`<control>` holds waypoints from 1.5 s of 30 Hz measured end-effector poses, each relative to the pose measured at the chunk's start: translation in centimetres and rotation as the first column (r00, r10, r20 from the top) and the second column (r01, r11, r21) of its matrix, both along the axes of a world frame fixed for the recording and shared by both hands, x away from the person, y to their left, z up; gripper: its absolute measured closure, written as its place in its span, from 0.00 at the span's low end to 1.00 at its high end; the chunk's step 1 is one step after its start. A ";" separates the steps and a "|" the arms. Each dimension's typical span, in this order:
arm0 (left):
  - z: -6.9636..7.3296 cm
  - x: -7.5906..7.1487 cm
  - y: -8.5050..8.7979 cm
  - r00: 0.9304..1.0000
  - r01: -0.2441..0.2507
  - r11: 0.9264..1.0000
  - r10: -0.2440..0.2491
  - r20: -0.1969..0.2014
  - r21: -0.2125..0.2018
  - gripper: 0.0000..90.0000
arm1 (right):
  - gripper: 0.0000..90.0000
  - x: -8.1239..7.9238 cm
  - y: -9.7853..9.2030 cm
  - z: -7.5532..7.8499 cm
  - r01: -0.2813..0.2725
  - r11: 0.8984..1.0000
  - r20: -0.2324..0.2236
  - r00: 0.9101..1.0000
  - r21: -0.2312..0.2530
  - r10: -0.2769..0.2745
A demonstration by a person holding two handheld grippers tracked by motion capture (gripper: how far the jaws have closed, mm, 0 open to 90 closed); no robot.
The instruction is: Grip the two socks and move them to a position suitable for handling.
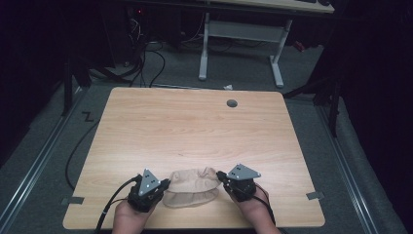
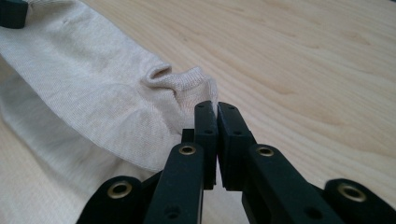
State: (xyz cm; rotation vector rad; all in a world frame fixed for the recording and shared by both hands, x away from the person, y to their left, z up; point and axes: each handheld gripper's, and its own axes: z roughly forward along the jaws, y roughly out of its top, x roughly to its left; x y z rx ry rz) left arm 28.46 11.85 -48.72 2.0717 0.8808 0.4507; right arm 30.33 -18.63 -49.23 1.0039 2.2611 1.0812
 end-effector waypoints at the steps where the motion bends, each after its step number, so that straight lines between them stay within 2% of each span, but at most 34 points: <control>1: 0.0 0.0 0.0 1.000 0.000 1.000 0.000 0.000 0.000 0.97 | 0.97 0.0 0.0 0.0 0.000 1.000 0.000 1.000 0.000 0.000; 2: -0.3 -0.5 0.0 1.000 0.003 1.000 -0.003 -0.011 0.012 0.97 | 0.97 -0.3 0.0 -0.2 -0.009 1.000 -0.008 1.000 0.001 0.009; 6: -0.9 -0.9 0.1 1.000 0.003 0.999 -0.002 -0.028 0.033 0.96 | 0.97 -0.9 0.1 -0.4 -0.019 1.000 -0.017 1.000 -0.007 0.019; 11: -1.4 -1.3 0.5 0.998 -0.008 0.999 0.010 -0.059 0.034 0.96 | 0.97 -1.4 0.8 -0.9 -0.039 0.999 -0.036 0.999 -0.025 0.038; 17: -2.1 -1.5 0.4 0.997 -0.013 0.997 0.019 -0.073 0.076 0.96 | 0.97 -1.2 1.1 -1.5 -0.047 0.998 -0.061 0.997 -0.039 0.045; 26: -3.0 -1.4 -0.1 0.994 0.000 0.995 0.011 -0.110 0.104 0.95 | 0.97 -0.7 1.3 -2.5 -0.057 0.995 -0.122 0.991 -0.081 0.047; 30: -3.3 -1.2 -0.3 0.994 0.004 0.993 0.009 -0.112 0.116 0.95 | 0.97 -0.7 1.3 -2.7 -0.057 0.994 -0.133 0.990 -0.089 0.045; 35: -3.5 -0.2 -0.4 0.994 -0.005 0.994 0.016 -0.104 0.110 0.95 | 0.97 -0.4 1.4 -2.9 -0.048 0.995 -0.136 0.990 -0.091 0.035; 37: -3.5 0.7 -0.3 0.994 -0.012 0.995 0.023 -0.106 0.103 0.94 | 0.97 -0.1 1.4 -2.9 -0.039 0.995 -0.133 0.991 -0.091 0.026; 40: -3.7 2.5 0.0 0.992 -0.028 0.997 0.037 -0.123 0.071 0.94 | 0.97 0.4 1.3 -3.0 -0.022 0.997 -0.136 0.991 -0.077 0.012; 44: -3.8 3.7 0.2 0.991 -0.035 0.998 0.042 -0.126 0.059 0.94 | 0.97 1.1 1.5 -3.1 -0.008 0.997 -0.129 0.992 -0.074 -0.002; 45: -3.8 4.2 0.2 0.991 -0.041 0.998 0.048 -0.122 0.054 0.94 | 0.97 1.7 1.7 -3.1 0.004 0.997 -0.123 0.992 -0.074 -0.013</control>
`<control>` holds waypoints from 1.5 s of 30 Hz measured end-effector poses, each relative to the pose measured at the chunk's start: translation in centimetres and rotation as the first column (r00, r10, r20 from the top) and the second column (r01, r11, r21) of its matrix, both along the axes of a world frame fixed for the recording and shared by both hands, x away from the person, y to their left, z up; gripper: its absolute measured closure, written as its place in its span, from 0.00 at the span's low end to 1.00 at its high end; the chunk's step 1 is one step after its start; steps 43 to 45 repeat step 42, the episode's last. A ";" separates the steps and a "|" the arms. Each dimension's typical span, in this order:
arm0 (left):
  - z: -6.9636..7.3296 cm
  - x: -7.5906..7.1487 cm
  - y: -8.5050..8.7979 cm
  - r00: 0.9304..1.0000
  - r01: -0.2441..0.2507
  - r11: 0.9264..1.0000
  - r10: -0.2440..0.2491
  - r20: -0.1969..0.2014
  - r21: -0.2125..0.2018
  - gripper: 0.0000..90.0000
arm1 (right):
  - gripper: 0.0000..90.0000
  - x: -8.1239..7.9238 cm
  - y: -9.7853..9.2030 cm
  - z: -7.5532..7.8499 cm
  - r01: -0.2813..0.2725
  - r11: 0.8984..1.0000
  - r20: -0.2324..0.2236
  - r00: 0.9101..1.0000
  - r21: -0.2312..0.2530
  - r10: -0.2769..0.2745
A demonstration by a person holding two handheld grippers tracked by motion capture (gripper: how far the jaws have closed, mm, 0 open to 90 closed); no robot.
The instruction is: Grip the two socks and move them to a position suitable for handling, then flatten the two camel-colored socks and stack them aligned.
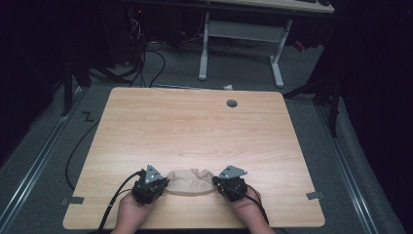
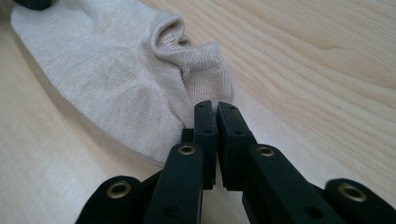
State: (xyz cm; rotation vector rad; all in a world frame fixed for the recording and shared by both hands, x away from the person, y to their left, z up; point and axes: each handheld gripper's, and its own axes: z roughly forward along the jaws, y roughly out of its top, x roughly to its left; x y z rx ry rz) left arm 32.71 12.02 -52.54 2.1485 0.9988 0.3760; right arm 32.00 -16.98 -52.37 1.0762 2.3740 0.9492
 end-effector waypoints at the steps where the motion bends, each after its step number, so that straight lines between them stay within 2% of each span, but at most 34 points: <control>1: 0.0 0.0 0.0 1.000 0.000 1.000 0.000 0.000 0.000 0.94 | 0.97 0.2 0.0 0.0 0.004 1.000 0.000 1.000 0.000 -0.004; 5: -0.1 1.5 -0.4 1.000 0.001 1.000 -0.001 0.024 0.011 0.94 | 0.97 1.2 0.3 -0.1 0.030 1.000 0.000 1.000 0.007 -0.030; 9: -0.2 2.2 -0.7 0.999 0.002 1.000 -0.003 0.042 0.021 0.94 | 0.96 1.5 0.4 -0.1 0.039 0.999 0.002 0.999 0.011 -0.039; 12: -0.1 2.4 -0.6 0.999 -0.008 1.000 0.007 0.039 0.014 0.91 | 0.94 1.5 0.4 -0.1 0.038 0.999 0.004 0.999 0.013 -0.038; 13: 0.0 2.3 -0.5 0.999 -0.010 1.000 0.010 0.040 0.013 0.86 | 0.90 1.4 0.4 0.0 0.041 0.999 0.001 0.999 0.021 -0.041; 14: 0.3 2.2 -0.4 0.999 -0.010 1.000 0.009 0.046 0.010 0.78 | 0.83 1.1 0.1 0.5 0.042 0.997 0.022 0.999 0.060 -0.043; 15: 1.3 1.9 0.4 0.997 -0.014 1.000 0.016 0.074 -0.027 0.75 | 0.80 0.9 -0.2 0.8 0.047 0.996 0.042 0.998 0.075 -0.050; 16: 1.3 1.9 0.4 0.997 -0.014 1.000 0.016 0.074 -0.027 0.72 | 0.80 0.9 -0.2 0.8 0.047 0.996 0.042 0.998 0.075 -0.050; 17: 2.0 1.7 0.9 0.996 -0.018 0.999 0.022 0.089 -0.051 0.71 | 0.75 0.4 -0.9 1.5 0.070 0.992 0.094 0.992 0.102 -0.080; 18: 2.4 1.6 1.2 0.995 -0.019 0.998 0.026 0.101 -0.063 0.71 | 0.75 0.4 -0.9 1.5 0.070 0.992 0.094 0.992 0.102 -0.080; 19: 3.5 1.4 2.4 0.991 -0.031 0.997 0.040 0.130 -0.068 0.68 | 0.71 0.1 -1.7 2.0 0.093 0.989 0.139 0.984 0.112 -0.109; 20: 3.5 1.4 2.4 0.991 -0.031 0.997 0.040 0.130 -0.068 0.65 | 0.68 0.0 -2.4 2.2 0.111 0.987 0.166 0.977 0.119 -0.130; 21: 4.1 1.5 3.5 0.988 -0.043 0.997 0.051 0.143 -0.058 0.63 | 0.65 0.0 -2.9 2.3 0.127 0.984 0.186 0.971 0.127 -0.149; 22: 4.1 1.5 3.5 0.988 -0.043 0.997 0.051 0.143 -0.058 0.62 | 0.65 0.0 -2.9 2.3 0.127 0.984 0.186 0.971 0.127 -0.149; 23: 4.3 1.5 4.3 0.987 -0.050 0.997 0.058 0.149 -0.056 0.62 | 0.64 -0.1 -3.3 2.4 0.138 0.981 0.198 0.967 0.133 -0.163; 25: 4.3 1.6 5.7 0.984 -0.067 0.997 0.073 0.165 -0.041 0.58 | 0.59 -0.1 -5.2 2.1 0.188 0.973 0.223 0.951 0.134 -0.215; 27: 3.8 2.0 7.4 0.981 -0.096 0.995 0.097 0.169 -0.015 0.56 | 0.58 0.1 -6.4 1.8 0.216 0.967 0.219 0.945 0.131 -0.241; 28: 3.8 2.0 7.4 0.981 -0.096 0.995 0.097 0.169 -0.015 0.55 | 0.58 0.1 -6.4 1.8 0.216 0.967 0.219 0.945 0.131 -0.241; 29: 3.5 2.2 7.9 0.979 -0.115 0.993 0.113 0.172 0.001 0.55 | 0.56 0.3 -7.8 1.4 0.249 0.959 0.204 0.940 0.132 -0.272; 30: 3.3 2.5 8.3 0.976 -0.137 0.990 0.133 0.170 0.015 0.55 | 0.56 0.3 -7.8 1.4 0.249 0.959 0.204 0.940 0.132 -0.272; 31: 3.2 2.9 8.8 0.973 -0.163 0.986 0.157 0.167 0.020 0.55 | 0.56 0.3 -8.5 1.2 0.267 0.955 0.197 0.937 0.128 -0.288; 32: 3.0 3.1 9.2 0.970 -0.186 0.982 0.183 0.162 0.005 0.55 | 0.56 0.3 -9.1 1.0 0.283 0.950 0.190 0.934 0.128 -0.304; 33: 2.7 3.5 9.9 0.967 -0.214 0.976 0.217 0.131 -0.037 0.55 | 0.55 0.4 -10.3 0.7 0.308 0.942 0.166 0.930 0.137 -0.328; 34: 2.7 3.5 9.9 0.967 -0.214 0.976 0.217 0.131 -0.037 0.55 | 0.55 0.4 -10.3 0.7 0.308 0.942 0.166 0.930 0.137 -0.328; 35: 2.5 3.6 10.0 0.968 -0.218 0.975 0.221 0.120 -0.035 0.54 | 0.55 0.6 -11.2 0.5 0.337 0.931 0.152 0.922 0.141 -0.357; 36: 2.4 3.6 10.1 0.968 -0.218 0.976 0.220 0.122 -0.025 0.54 | 0.55 0.6 -11.2 0.5 0.337 0.931 0.152 0.922 0.141 -0.357; 38: 2.2 3.4 10.2 0.969 -0.220 0.975 0.220 0.116 -0.018 0.54 | 0.55 0.8 -11.8 0.4 0.358 0.921 0.137 0.915 0.153 -0.379; 39: 2.1 3.4 10.2 0.970 -0.218 0.976 0.219 0.109 -0.026 0.54 | 0.55 0.8 -11.9 0.4 0.363 0.919 0.134 0.914 0.152 -0.383; 41: 2.2 3.2 10.0 0.971 -0.208 0.978 0.207 0.116 -0.010 0.54 | 0.56 0.9 -11.9 0.4 0.373 0.916 0.135 0.910 0.148 -0.393; 45: 2.3 3.2 9.9 0.972 -0.204 0.979 0.203 0.118 -0.006 0.54 | 0.56 0.9 -11.8 0.5 0.371 0.918 0.142 0.910 0.143 -0.390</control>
